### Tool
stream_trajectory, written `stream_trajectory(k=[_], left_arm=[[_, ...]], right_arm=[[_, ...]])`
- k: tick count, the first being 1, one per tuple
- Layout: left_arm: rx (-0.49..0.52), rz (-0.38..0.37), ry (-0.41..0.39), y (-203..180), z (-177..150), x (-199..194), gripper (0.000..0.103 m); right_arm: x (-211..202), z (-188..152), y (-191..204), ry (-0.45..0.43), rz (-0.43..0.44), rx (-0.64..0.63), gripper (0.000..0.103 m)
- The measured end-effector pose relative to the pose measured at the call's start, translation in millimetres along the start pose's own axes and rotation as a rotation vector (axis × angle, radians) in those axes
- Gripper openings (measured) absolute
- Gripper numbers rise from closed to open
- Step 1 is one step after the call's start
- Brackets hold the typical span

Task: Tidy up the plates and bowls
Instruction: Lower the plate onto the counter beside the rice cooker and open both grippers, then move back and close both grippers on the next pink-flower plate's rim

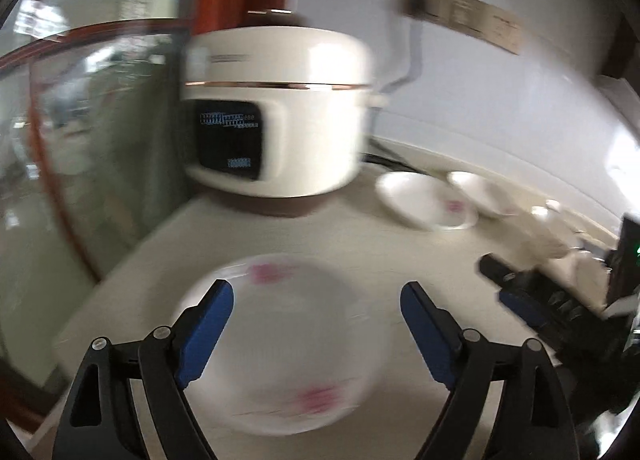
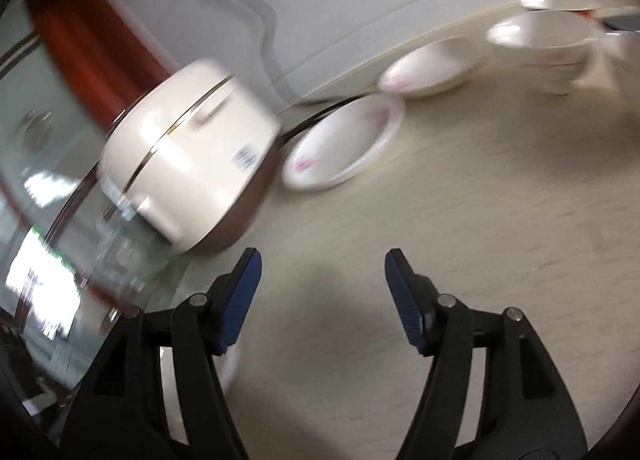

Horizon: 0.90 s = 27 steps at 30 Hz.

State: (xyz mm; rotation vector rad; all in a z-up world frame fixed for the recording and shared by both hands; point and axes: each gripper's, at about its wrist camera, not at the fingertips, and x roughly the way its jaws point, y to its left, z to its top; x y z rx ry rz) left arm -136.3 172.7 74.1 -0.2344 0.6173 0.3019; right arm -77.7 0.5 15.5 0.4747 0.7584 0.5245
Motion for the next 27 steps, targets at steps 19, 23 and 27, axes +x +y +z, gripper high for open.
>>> stream_trajectory(k=[19, 23, 27], left_arm=[[-0.216, 0.016, 0.115, -68.8, 66.3, 190.4, 0.087], [-0.224, -0.052, 0.153, -65.7, 66.6, 207.1, 0.087], [-0.255, -0.069, 0.152, -61.3, 65.2, 206.6, 0.087]], right_arm=[[37.7, 63.7, -54.4, 0.011, -0.175, 0.062, 0.056], [65.2, 83.6, -59.4, 0.047, -0.163, 0.076, 0.053], [90.2, 99.4, -54.6, 0.065, -0.157, 0.048, 0.051]])
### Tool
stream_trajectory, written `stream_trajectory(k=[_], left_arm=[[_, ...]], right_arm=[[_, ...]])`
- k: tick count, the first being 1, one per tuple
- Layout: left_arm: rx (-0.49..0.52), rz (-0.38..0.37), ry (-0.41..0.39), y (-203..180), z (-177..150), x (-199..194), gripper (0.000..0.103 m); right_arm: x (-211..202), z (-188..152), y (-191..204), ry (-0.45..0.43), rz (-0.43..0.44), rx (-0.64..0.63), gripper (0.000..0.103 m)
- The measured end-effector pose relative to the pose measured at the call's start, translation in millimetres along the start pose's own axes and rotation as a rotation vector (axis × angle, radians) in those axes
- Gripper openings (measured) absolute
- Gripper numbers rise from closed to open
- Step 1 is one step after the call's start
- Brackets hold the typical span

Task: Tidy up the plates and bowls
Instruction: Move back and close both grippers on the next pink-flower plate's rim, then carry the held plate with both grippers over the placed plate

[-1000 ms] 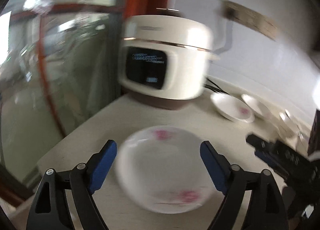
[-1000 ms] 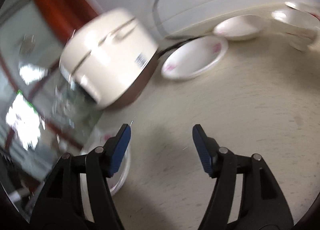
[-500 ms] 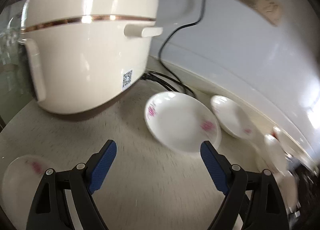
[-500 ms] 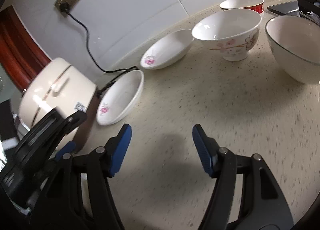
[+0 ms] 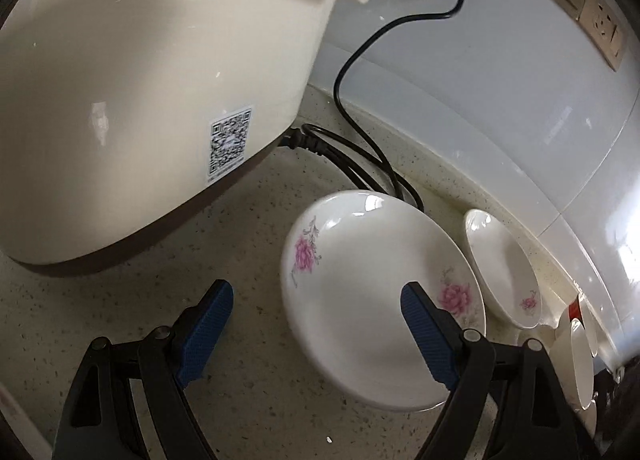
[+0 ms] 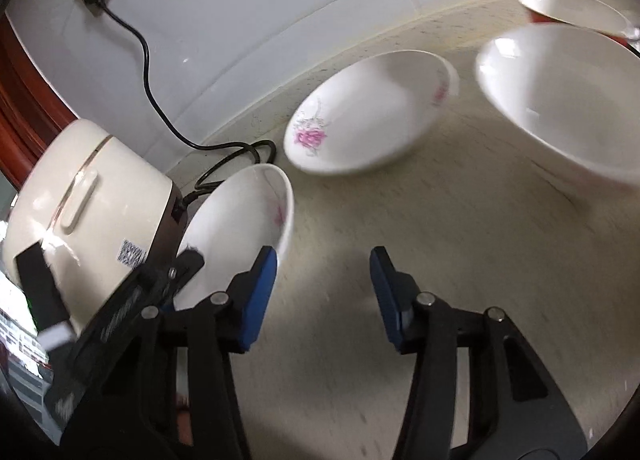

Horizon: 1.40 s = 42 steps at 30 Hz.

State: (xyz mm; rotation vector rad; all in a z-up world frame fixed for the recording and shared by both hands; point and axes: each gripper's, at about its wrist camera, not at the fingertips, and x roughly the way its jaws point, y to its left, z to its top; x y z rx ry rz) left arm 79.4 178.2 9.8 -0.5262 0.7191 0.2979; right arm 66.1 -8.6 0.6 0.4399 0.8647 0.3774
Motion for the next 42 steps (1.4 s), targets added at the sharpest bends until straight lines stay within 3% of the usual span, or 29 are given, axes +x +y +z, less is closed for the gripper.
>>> stream_trajectory(k=[3, 8, 10, 16, 17, 18, 20, 25, 33, 39, 42], left_arm=[[-0.008, 0.007, -0.004, 1.3, 1.5, 0.4, 0.087], [-0.012, 0.05, 0.0, 4.3, 4.8, 2.7, 0.09], [-0.005, 0.063, 0.005, 3.9, 5.0, 3.4, 0.092], [0.098, 0.117, 0.054, -5.7, 1.7, 6.4, 0.091], [0.112, 0.108, 0.057, -7.8, -0.2, 5.3, 0.083], [0.119, 0.088, 0.056, -9.3, -1.7, 4.3, 0.061], [0.13, 0.057, 0.068, -11.3, -3.8, 4.0, 0.035], [0.222, -0.051, 0.113, -31.9, -21.2, 0.7, 0.028], [0.356, -0.129, 0.134, -50.9, -46.9, -12.9, 0.028], [0.327, -0.167, 0.144, -48.4, -48.5, -14.7, 0.028], [0.309, -0.184, 0.148, -41.2, -49.5, -19.5, 0.021]], right_arm=[[16.0, 8.6, 11.5, 0.02, -0.001, -0.04, 0.047], [43.2, 21.4, 27.7, 0.05, -0.031, -0.097, 0.03], [49.9, 22.6, 33.6, 0.065, -0.057, -0.127, 0.014], [35.6, 9.7, 29.8, 0.039, -0.079, -0.133, 0.012], [29.4, 6.8, 25.0, 0.035, -0.083, -0.122, 0.012], [24.0, 4.0, 20.3, 0.032, -0.083, -0.11, 0.012], [11.6, -2.6, 10.4, 0.031, -0.075, -0.091, 0.012], [-21.5, -21.6, -12.5, 0.023, -0.06, -0.042, 0.013], [-59.6, -42.5, -44.6, 0.032, -0.016, 0.043, 0.019], [-63.1, -45.0, -46.8, 0.027, -0.017, 0.039, 0.019], [-64.7, -47.3, -41.1, 0.02, -0.044, 0.005, 0.018]])
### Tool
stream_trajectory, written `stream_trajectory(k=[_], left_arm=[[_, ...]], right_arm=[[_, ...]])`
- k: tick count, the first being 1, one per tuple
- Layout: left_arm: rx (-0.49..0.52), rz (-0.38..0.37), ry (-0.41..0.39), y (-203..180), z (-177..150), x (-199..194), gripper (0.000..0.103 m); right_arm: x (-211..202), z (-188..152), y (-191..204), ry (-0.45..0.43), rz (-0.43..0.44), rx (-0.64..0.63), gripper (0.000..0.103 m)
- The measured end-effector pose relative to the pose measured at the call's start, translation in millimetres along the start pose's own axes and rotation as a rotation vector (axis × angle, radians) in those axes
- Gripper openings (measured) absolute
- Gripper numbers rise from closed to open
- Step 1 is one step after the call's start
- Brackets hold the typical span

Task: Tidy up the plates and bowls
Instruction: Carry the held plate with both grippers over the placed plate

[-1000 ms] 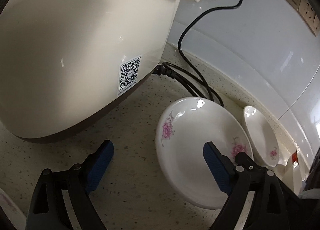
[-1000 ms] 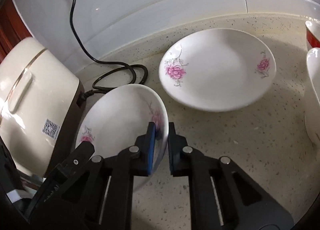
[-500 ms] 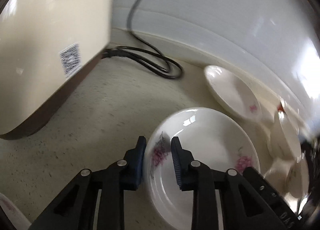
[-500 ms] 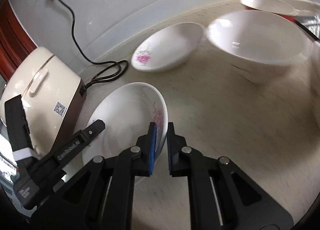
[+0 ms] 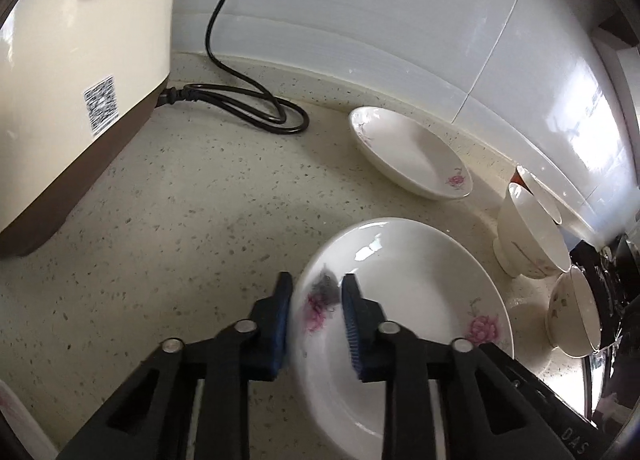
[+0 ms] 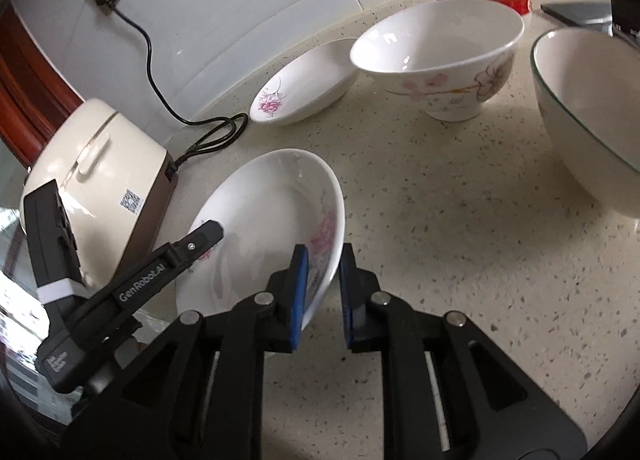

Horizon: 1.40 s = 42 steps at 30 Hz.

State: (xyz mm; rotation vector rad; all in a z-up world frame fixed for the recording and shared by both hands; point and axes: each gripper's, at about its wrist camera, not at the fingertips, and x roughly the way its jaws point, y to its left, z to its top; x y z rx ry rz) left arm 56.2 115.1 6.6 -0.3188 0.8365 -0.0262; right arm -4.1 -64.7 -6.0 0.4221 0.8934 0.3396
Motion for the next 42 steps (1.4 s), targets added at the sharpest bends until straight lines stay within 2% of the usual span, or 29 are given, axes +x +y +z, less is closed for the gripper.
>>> stream_trajectory(k=[5, 13, 16, 20, 26, 32, 42], left_arm=[[-0.019, -0.068, -0.015, 7.7, -10.2, -14.2, 0.017], [0.063, -0.032, -0.139, -9.6, -26.1, -51.1, 0.017], [0.051, -0.038, -0.162, -9.6, -28.6, -60.3, 0.017], [0.05, 0.019, -0.22, -12.9, -43.0, -78.0, 0.017], [0.042, 0.059, -0.319, -16.3, -56.4, -108.3, 0.017], [0.018, 0.063, -0.338, -10.1, -71.2, -123.1, 0.017], [0.018, 0.087, -0.372, -3.5, -86.2, -147.4, 0.017]], right_arm=[[-14.1, -4.9, -3.4, -0.054, 0.01, 0.004, 0.017], [-36.2, -17.5, -1.6, -0.113, 0.036, -0.021, 0.017], [-38.3, -17.4, -2.1, -0.122, 0.053, -0.012, 0.017], [-45.9, -20.5, -1.6, -0.134, 0.097, -0.032, 0.017], [-53.7, -25.5, 3.8, -0.151, 0.163, -0.073, 0.017], [-61.0, -31.0, 8.4, -0.166, 0.221, -0.106, 0.018], [-66.0, -42.8, 23.4, -0.169, 0.25, -0.18, 0.017]])
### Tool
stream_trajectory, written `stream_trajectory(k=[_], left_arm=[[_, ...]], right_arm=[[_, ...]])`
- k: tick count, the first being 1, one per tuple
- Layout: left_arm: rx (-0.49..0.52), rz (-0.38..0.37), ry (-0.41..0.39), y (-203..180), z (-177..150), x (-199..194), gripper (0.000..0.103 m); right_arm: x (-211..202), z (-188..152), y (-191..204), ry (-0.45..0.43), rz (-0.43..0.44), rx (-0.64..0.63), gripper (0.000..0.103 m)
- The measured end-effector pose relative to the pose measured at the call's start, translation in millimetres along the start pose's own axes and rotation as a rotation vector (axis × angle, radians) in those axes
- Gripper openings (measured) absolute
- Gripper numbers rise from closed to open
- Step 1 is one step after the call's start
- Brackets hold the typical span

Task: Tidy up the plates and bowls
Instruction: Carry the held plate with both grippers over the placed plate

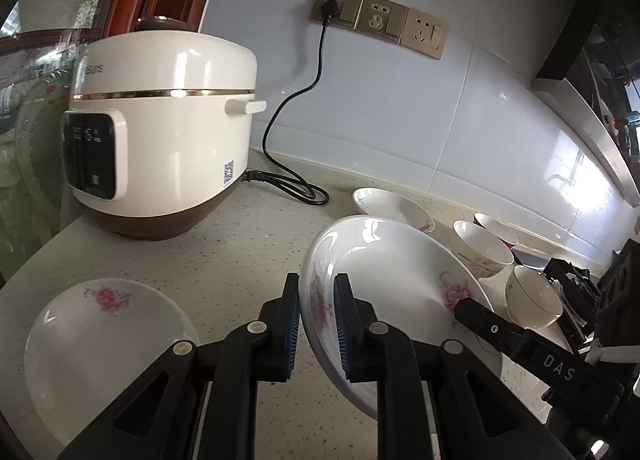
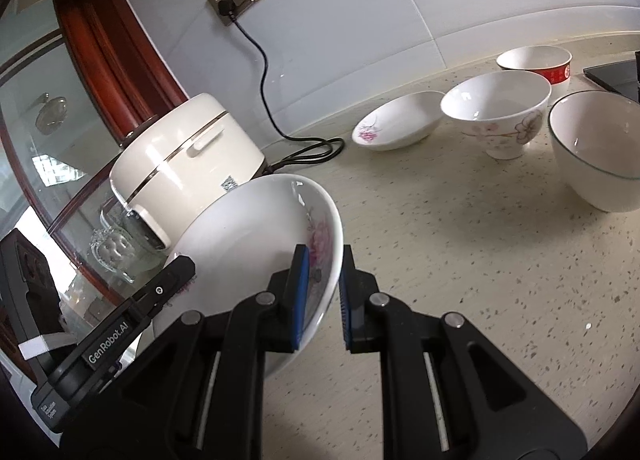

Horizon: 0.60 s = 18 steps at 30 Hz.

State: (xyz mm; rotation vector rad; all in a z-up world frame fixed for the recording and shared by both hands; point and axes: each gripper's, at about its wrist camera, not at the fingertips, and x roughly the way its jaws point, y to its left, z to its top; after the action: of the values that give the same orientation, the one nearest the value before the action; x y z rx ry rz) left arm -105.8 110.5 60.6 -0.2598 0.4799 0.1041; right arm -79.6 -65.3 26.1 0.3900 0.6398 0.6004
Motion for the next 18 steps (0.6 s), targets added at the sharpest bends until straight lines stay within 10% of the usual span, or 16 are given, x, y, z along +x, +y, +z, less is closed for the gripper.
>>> stream_trajectory(k=[18], left_arm=[[-0.024, 0.03, -0.03, 24.5, -14.3, -27.5, 0.017]], right_arm=[[1.2, -11.0, 24.2, -0.009, 0.069, -0.043, 0.018]])
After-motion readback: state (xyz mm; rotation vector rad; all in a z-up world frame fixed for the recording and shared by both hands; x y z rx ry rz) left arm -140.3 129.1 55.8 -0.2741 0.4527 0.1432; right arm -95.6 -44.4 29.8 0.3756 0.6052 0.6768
